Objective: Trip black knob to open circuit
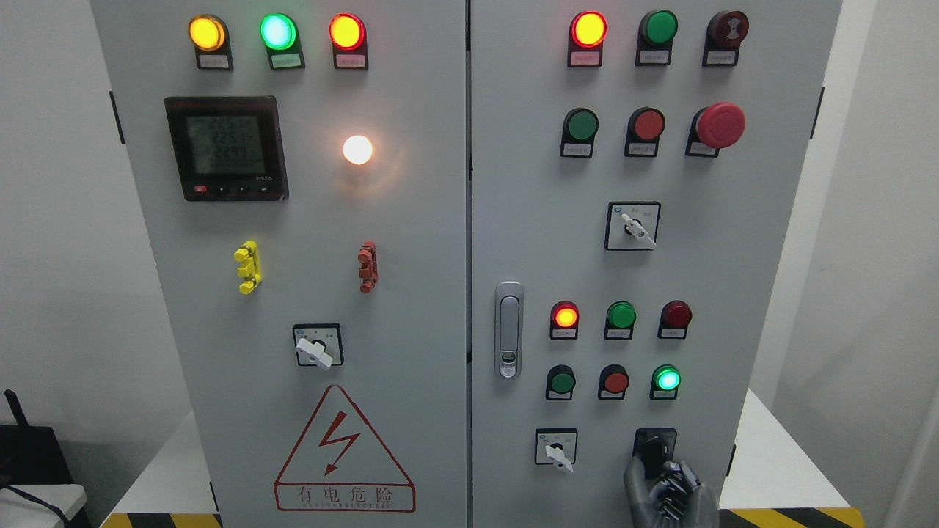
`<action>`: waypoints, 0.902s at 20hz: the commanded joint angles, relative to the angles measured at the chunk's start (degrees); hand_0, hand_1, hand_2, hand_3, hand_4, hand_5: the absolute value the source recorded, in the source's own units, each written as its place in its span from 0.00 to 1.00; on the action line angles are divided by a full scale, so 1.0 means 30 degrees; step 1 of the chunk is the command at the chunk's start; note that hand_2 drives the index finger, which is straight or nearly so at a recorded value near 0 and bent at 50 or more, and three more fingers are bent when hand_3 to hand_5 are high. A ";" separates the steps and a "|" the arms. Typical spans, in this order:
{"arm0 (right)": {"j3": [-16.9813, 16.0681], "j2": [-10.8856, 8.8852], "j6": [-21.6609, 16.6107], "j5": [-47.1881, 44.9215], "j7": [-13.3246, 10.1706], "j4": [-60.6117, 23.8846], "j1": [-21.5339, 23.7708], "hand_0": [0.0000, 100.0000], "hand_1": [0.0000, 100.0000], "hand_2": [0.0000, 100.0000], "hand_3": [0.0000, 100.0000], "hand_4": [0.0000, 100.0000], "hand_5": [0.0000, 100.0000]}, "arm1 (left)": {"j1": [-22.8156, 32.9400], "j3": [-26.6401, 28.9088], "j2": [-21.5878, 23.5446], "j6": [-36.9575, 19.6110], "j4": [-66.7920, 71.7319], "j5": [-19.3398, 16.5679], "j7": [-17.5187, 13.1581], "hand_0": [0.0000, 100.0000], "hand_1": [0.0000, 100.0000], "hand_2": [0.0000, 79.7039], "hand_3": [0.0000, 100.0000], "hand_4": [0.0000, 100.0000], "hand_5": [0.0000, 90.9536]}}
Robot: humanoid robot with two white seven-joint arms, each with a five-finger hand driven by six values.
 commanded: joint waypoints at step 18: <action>-0.0248 -0.0001 -0.0262 0.1631 0.0002 0.0024 0.0048 0.42 0.71 0.62 0.94 0.96 0.96 | -0.0146 0.0000 0.0004 0.0006 0.0000 -0.0644 0.0012 0.12 0.39 0.00 0.00 0.00 0.00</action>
